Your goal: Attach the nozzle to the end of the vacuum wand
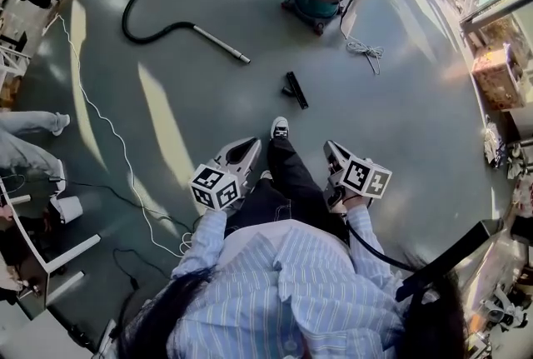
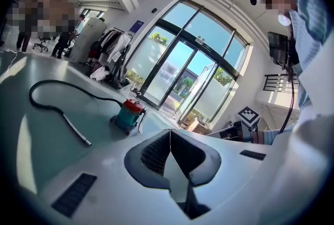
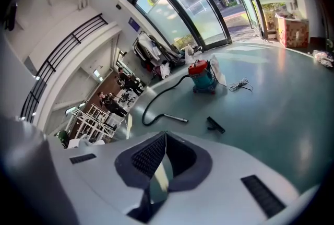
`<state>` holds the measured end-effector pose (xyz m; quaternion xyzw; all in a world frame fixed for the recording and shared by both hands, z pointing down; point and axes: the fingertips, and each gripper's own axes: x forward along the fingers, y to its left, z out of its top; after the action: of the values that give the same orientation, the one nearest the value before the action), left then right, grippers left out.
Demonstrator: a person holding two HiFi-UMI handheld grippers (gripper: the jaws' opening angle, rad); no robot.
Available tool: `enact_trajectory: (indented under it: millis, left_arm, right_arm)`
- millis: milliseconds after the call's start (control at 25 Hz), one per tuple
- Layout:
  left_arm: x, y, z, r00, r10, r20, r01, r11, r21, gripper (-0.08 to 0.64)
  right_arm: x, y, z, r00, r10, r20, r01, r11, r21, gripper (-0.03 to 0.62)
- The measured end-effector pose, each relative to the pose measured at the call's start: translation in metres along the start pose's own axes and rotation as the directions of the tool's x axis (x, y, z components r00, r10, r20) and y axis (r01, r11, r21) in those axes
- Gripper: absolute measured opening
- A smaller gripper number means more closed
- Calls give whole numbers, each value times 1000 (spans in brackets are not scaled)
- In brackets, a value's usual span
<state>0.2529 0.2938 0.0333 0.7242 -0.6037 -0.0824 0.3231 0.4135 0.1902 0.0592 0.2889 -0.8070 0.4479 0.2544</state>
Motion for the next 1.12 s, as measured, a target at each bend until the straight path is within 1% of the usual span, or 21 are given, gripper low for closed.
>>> enact_trajectory:
  millis: [120, 240, 360, 440, 600, 680, 760, 840, 1000, 1080, 1120]
  left_arm:
    - [19, 18, 18, 1000, 10, 4, -10, 1000, 5, 6]
    - [43, 41, 43, 1000, 19, 15, -19, 1000, 18, 6]
    - [66, 68, 79, 999, 41, 31, -42, 998, 37, 6]
    - [83, 82, 104, 998, 51, 35, -53, 997, 55, 6]
    - [111, 102, 133, 998, 60, 16, -61, 994, 90, 6]
    - [119, 110, 144, 999, 51, 13, -52, 991, 121, 6]
    - [126, 118, 154, 999, 49, 12, -50, 990, 135, 6]
    - [132, 130, 160, 998, 60, 1, -60, 990, 127, 7]
    - [140, 162, 164, 995, 89, -48, -83, 991, 107, 6]
    - [145, 177, 169, 995, 72, -73, -64, 992, 107, 8]
    - [149, 182, 172, 995, 48, -89, -37, 993, 114, 8]
  right_arm:
    - [26, -3, 26, 1000, 15, -3, -15, 1000, 5, 8]
    - [55, -2, 63, 999, 42, 2, -42, 999, 15, 8]
    - [86, 9, 104, 997, 78, -1, -78, 997, -18, 8]
    - [106, 11, 130, 996, 87, -13, -87, 995, -45, 8]
    - [144, 11, 167, 994, 100, -49, -103, 994, -48, 8]
    - [163, 16, 180, 991, 119, -69, -122, 991, -52, 8]
    - [181, 21, 188, 988, 127, -90, -133, 989, -59, 8]
    - [197, 24, 195, 986, 129, -104, -136, 989, -56, 8]
    - [220, 30, 199, 984, 125, -123, -130, 991, -34, 8]
    - [231, 33, 202, 985, 116, -125, -120, 993, -22, 8]
    - [236, 34, 204, 986, 109, -123, -112, 994, -13, 8]
